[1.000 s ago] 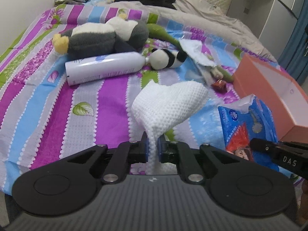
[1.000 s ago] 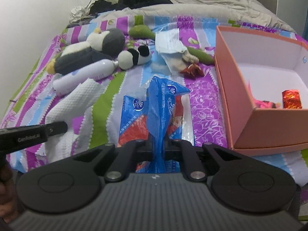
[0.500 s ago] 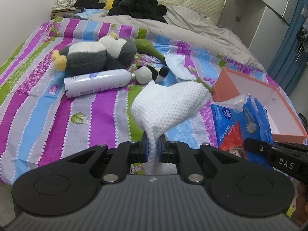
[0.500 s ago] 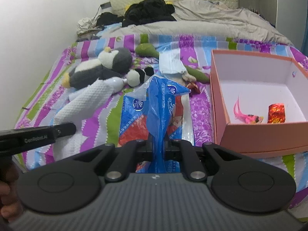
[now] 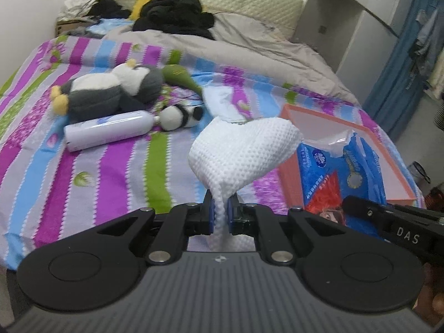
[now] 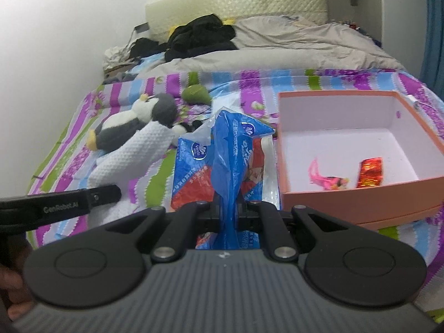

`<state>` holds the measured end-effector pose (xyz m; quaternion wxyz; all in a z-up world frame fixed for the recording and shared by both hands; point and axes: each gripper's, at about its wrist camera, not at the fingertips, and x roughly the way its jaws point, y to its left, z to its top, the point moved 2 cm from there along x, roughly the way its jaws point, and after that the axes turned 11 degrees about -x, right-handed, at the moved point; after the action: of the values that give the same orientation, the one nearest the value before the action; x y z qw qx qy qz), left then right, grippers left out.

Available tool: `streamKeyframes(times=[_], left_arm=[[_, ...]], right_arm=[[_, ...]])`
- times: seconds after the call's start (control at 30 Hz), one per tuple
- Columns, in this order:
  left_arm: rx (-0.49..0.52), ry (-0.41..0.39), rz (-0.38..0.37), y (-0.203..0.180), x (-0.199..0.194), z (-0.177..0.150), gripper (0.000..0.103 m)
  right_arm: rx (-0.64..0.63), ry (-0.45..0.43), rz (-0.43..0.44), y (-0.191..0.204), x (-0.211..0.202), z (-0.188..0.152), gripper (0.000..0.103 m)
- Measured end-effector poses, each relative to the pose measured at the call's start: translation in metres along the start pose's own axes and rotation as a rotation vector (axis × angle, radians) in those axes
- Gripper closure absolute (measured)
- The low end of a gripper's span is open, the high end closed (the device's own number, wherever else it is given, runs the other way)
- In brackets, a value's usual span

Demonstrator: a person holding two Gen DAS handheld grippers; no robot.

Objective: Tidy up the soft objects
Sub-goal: 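Carry the white cloth with the left tool while the right tool carries the wipes pack into the box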

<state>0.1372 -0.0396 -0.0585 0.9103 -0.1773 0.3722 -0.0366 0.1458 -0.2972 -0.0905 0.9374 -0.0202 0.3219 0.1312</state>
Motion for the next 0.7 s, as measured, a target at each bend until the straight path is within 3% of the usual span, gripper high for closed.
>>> streamKeyframes(times=[0.47, 0.7], left_arm=[[0.128, 0.086, -0.168, -0.085, 0.024, -0.007, 0.092], [0.176, 0.134, -0.212, -0.126, 0.058, -0.006, 0.092]], right_arm=[[0.131, -0.021, -0.163, -0.065, -0.037, -0.015, 0.092], [0.174, -0.009, -0.212, -0.099, -0.033, -0.015, 0.092]])
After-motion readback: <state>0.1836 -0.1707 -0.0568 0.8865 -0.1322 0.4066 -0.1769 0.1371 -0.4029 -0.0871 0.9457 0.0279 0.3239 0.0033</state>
